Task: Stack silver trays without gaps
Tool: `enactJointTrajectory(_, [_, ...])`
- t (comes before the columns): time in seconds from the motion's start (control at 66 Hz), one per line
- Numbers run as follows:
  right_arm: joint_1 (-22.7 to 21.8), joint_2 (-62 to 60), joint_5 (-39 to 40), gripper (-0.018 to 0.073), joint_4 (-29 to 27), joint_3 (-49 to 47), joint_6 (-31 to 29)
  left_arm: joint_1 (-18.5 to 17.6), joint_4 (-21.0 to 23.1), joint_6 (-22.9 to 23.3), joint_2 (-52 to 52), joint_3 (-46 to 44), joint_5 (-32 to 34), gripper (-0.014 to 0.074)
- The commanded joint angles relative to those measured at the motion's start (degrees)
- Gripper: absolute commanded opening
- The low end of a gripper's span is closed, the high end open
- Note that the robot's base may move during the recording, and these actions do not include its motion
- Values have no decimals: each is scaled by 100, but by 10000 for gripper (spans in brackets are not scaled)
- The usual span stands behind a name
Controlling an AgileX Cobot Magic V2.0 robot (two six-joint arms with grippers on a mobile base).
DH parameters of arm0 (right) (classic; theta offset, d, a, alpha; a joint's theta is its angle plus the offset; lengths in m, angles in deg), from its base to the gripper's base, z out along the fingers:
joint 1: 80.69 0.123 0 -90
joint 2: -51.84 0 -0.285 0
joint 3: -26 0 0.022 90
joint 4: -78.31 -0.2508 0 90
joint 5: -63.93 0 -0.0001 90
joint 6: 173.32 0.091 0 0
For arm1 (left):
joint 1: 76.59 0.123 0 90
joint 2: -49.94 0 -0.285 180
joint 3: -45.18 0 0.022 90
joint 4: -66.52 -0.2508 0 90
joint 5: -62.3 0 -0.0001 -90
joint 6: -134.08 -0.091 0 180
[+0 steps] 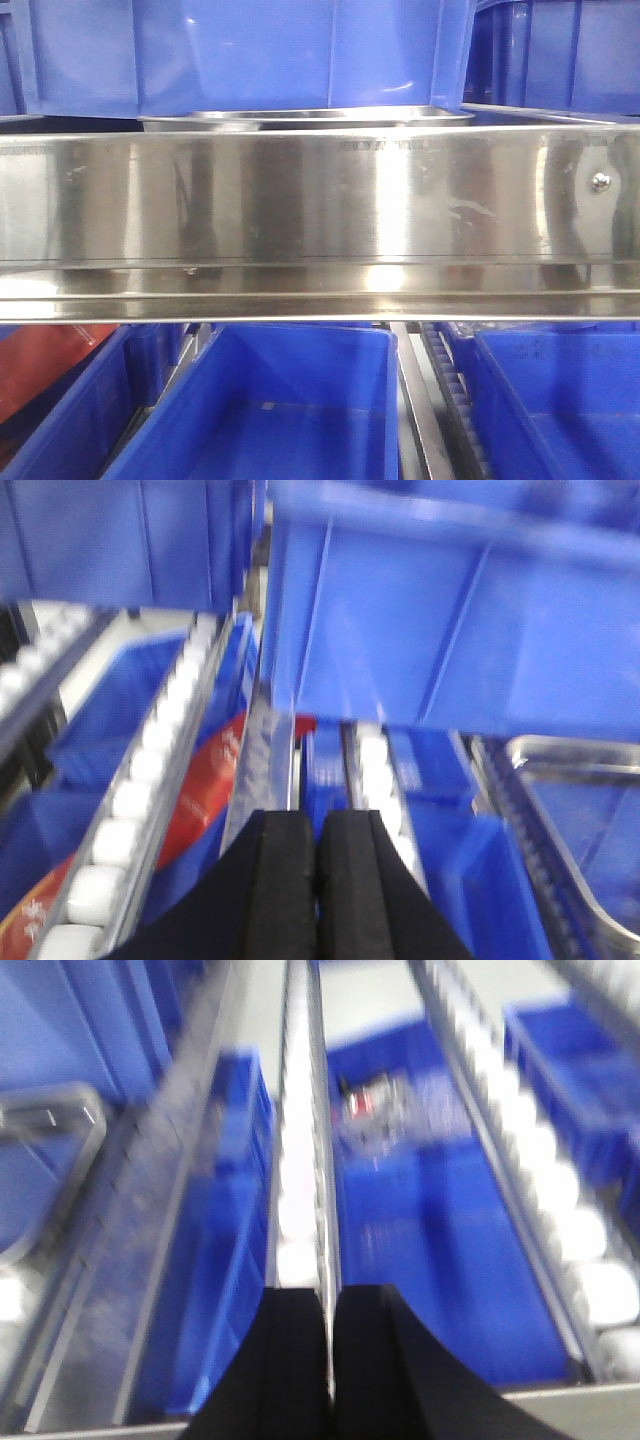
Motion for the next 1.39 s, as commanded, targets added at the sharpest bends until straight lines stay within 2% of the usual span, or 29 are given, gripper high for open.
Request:
enactJointTrajectory(0.0, [-1, 152, 48, -15, 1, -62, -59, 15, 186, 19, -267, -58, 302, -13])
enactJointTrajectory(0.167, [-1, 506, 760, -15, 1, -129, -59, 15, 366, 19, -630, -58, 618, -13])
enactJointTrajectory(0.363, [-1, 1587, 250, -4, 1, -679, -59, -13, 586, 19, -973, -62, 792, -13])
enactJointTrajectory(0.469, [160, 2267, 138, -4, 1, -1062, -59, -379, 469, 19, -1255, -219, 666, -13])
enactJointTrajectory(0.56, [514, 2714, 138, -4, 31, -1395, 103, -982, 385, 19, -1580, -492, 640, -13])
enactJointTrajectory(0.621, [803, 3025, 117, -4, 321, -1664, 576, -1300, 385, 65, -1839, -722, 590, -13])
enactJointTrajectory(0.772, [1653, 3780, -359, -4, 1473, -2411, 1835, -1815, 327, 655, -2697, -1622, -37, -13])
enactJointTrajectory(0.818, [1882, 4003, -632, -4, 1659, -2678, 2030, -1903, 190, 876, -2937, -1915, -184, -13])
enactJointTrajectory(0.878, [2169, 4348, -880, -4, 1706, -3105, 2056, -2013, -192, 1401, -3243, -2323, -468, -13])
enactJointTrajectory(0.969, [2450, 4789, -1176, -4, 1692, -3685, 2056, -2209, -1237, 2361, -3710, -2972, -1070, -13])
enactJointTrajectory(1.045, [2609, 5148, -1329, -4, 1625, -4173, 2114, -2401, -2079, 3166, -4037, -3545, -1829, -13])
enactJointTrajectory(1.09, [2651, 5300, -1461, -4, 1622, -4373, 2214, -2536, -2458, 3419, -4243, -3872, -2244, -13])
enactJointTrajectory(1.212, [2667, 5708, -1761, -4, 1494, -4849, 2315, -2778, -2571, 3496, -4639, -4472, -3111, -13])
enactJointTrajectory(1.378, [2667, 6070, -1989, -4, 1275, -5068, 2315, -3040, -2571, 3614, -5044, -4903, -3263, -13])
